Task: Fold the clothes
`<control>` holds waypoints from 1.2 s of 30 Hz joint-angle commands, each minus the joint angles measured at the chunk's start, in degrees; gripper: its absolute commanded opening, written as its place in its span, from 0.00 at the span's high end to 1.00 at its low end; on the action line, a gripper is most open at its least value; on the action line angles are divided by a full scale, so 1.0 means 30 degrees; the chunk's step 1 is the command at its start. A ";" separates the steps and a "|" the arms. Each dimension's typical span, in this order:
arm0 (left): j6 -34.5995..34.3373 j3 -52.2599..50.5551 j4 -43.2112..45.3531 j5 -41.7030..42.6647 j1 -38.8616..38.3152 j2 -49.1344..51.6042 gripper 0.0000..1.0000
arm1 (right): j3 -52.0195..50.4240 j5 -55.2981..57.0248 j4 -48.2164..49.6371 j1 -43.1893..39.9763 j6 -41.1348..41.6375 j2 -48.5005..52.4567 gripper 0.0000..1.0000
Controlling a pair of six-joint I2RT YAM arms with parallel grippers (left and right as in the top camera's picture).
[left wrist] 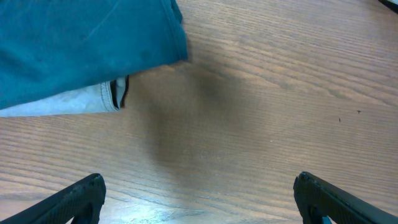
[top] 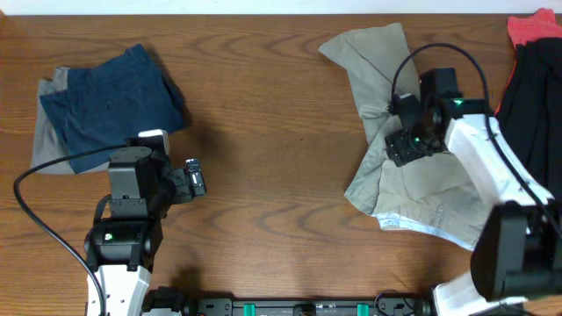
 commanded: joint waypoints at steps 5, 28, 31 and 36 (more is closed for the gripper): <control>0.0175 0.0364 0.0000 0.0204 0.0102 -0.0015 0.02 | 0.0452 0.0627 0.1035 0.0015 0.2025 0.0590 0.99; 0.0182 0.0364 -0.0007 0.0197 0.0102 -0.0007 0.02 | -0.0262 -0.1668 -0.1122 0.0357 -0.5129 0.0466 0.22; 0.0175 0.0364 -0.0007 0.0197 0.0102 -0.0007 0.02 | -0.0299 -0.1668 -0.0459 0.0357 -0.5129 0.1100 0.34; 0.0175 0.0364 -0.0007 0.0197 0.0102 -0.0007 0.02 | 0.0168 -0.1588 -0.0211 0.0444 -0.3796 0.0889 0.99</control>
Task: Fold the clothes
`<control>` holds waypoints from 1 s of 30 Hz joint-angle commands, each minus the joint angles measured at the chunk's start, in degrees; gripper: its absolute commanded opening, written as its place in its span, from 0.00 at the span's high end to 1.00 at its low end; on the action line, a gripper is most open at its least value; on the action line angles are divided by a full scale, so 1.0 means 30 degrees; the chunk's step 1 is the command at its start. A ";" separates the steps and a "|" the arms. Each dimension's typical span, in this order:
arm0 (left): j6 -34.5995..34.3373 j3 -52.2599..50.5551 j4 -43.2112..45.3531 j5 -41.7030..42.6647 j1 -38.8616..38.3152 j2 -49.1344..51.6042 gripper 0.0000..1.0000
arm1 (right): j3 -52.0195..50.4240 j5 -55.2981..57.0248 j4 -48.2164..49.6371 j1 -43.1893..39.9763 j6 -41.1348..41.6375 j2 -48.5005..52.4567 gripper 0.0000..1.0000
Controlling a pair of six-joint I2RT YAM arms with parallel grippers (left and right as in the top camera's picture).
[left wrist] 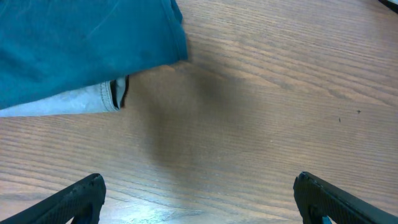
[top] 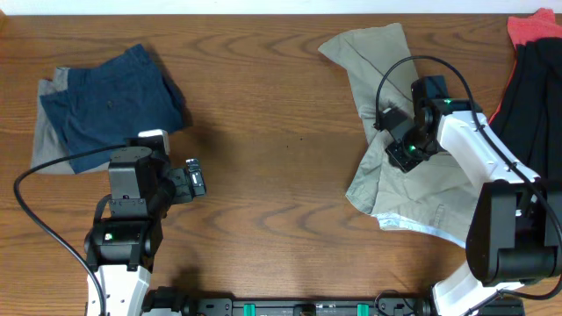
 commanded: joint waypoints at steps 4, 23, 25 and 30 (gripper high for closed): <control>0.0175 0.0364 0.0000 0.0197 0.0102 -0.0007 0.02 | 0.2055 0.1574 0.0138 0.0124 0.3614 -0.1166 0.99; 0.0175 0.0364 -0.0007 0.0197 0.0102 -0.0015 0.02 | 0.5719 0.8051 -0.0299 -1.1067 2.3008 -0.2754 0.91; 0.0175 0.0364 -0.0007 0.0197 0.0102 -0.0015 0.02 | 0.5727 0.4830 0.0255 -1.1540 2.1354 -0.2820 0.78; 0.0175 0.0364 -0.0044 0.0204 0.0102 -0.0015 0.02 | 0.5756 -0.1668 0.0495 -1.0826 1.6509 -0.3147 0.70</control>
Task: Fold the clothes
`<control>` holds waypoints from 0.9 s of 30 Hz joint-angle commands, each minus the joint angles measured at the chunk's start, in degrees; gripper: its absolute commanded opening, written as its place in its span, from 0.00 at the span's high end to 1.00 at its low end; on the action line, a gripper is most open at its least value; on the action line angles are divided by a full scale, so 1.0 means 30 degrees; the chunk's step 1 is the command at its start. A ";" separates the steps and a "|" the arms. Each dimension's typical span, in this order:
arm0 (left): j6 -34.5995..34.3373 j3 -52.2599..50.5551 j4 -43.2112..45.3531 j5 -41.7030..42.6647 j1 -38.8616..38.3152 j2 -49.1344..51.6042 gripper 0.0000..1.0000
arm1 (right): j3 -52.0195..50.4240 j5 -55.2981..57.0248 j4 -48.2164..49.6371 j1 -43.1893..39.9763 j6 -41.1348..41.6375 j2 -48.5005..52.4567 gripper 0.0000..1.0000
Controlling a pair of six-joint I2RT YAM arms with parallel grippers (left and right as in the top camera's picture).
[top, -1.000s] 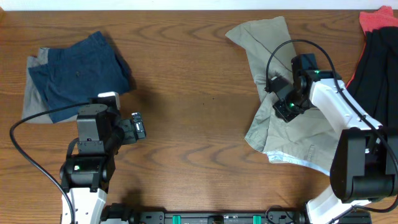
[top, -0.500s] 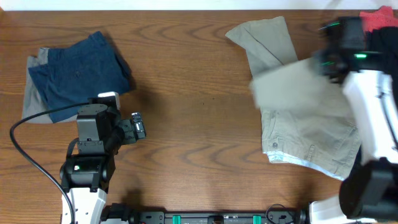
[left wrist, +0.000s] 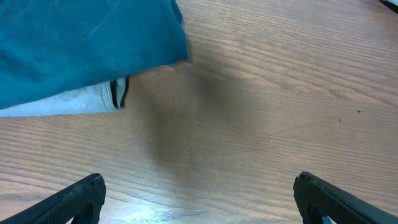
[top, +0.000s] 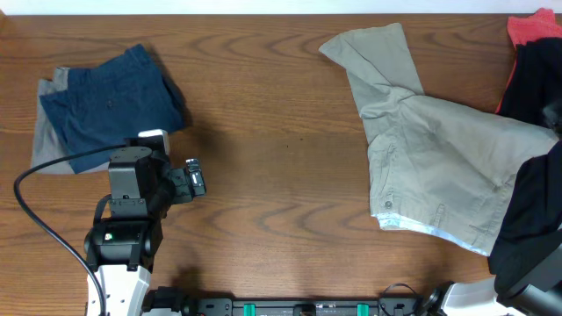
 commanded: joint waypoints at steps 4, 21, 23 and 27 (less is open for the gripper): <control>0.0175 0.0350 -0.0211 0.0204 0.0102 -0.0015 0.02 | 0.0015 -0.6885 -0.2761 0.2528 -0.5515 -0.0423 0.68; 0.0175 0.0350 -0.0219 0.0204 0.0102 -0.0015 0.02 | -0.6754 -0.3111 -0.2492 1.2641 -0.5887 -0.0342 0.38; 0.0175 0.0350 -0.0219 0.0204 0.0102 -0.0015 0.02 | -0.7796 -0.2098 -0.1348 1.3493 -0.5391 -0.0342 0.30; 0.0175 0.0350 -0.0219 0.0204 0.0102 -0.0015 0.02 | -0.9275 -0.0299 0.0408 1.4768 -0.4350 -0.0342 0.28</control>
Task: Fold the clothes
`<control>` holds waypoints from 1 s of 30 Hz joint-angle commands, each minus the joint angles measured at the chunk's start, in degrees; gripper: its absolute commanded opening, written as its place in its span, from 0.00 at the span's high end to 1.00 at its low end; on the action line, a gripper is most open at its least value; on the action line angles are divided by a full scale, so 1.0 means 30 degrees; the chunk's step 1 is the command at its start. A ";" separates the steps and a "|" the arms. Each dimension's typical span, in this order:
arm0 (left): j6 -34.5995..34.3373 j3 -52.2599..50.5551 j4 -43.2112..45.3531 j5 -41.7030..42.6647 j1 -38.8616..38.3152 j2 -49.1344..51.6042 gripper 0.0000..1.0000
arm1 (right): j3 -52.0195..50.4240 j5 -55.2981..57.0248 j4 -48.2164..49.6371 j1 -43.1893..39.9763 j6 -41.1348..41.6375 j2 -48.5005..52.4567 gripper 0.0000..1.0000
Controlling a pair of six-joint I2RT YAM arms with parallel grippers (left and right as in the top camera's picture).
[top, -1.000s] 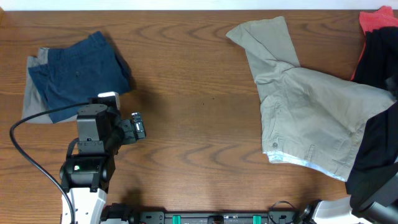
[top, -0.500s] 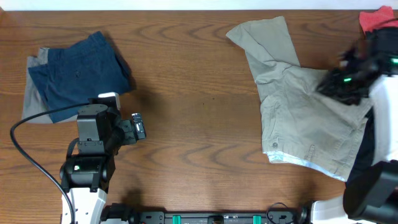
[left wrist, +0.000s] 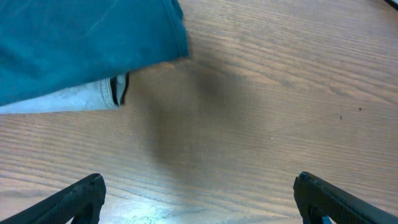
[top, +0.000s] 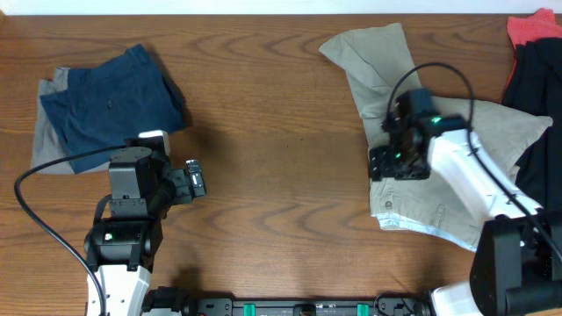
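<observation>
Khaki shorts (top: 378,79) lie spread out on the right half of the wooden table (top: 272,132). My right gripper (top: 389,164) is down on their left edge near the waistband; its jaws are too small to read from overhead. A folded blue garment (top: 110,105) rests on a grey one (top: 48,132) at the far left. My left gripper (top: 195,178) hangs open over bare wood, just right of that pile. In the left wrist view the left gripper (left wrist: 199,199) holds nothing, with the blue garment (left wrist: 81,43) and the grey one (left wrist: 68,99) beyond it.
A black garment (top: 537,96) and a red one (top: 531,28) lie at the table's right edge, next to the shorts. A black cable loops over the right arm. The left arm's base stands at the front left.
The right arm was at the right edge of view with the shorts lying spread and untouched. Its gripper now sits on the shorts' left edge. The left arm has not moved.
The shorts were first bunched, with my right gripper pressed into their middle, and it stayed there at the second moment. Then they lay spread wide and the arm was at the right edge. Now the gripper is on their left edge. The left arm stayed still throughout.
</observation>
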 commanded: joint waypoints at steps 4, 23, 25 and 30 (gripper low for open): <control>0.0175 0.0350 -0.0044 0.0211 0.0102 -0.0015 0.02 | -0.1792 0.3359 0.1741 0.1355 0.3002 -0.0328 0.60; 0.0168 0.0350 -0.0029 0.0335 0.0102 -0.0015 0.02 | -0.1450 -1.0499 1.4375 0.4830 0.5013 -0.0299 0.99; 0.0168 0.0350 -0.0029 0.0335 0.0102 -0.0015 0.02 | -0.1341 -1.0426 1.6531 0.5333 0.5901 -0.0299 0.99; 0.0175 0.0350 -0.0022 0.0335 0.0102 -0.0015 0.02 | -0.1275 -0.8823 1.6946 0.6229 0.6492 -0.0299 0.24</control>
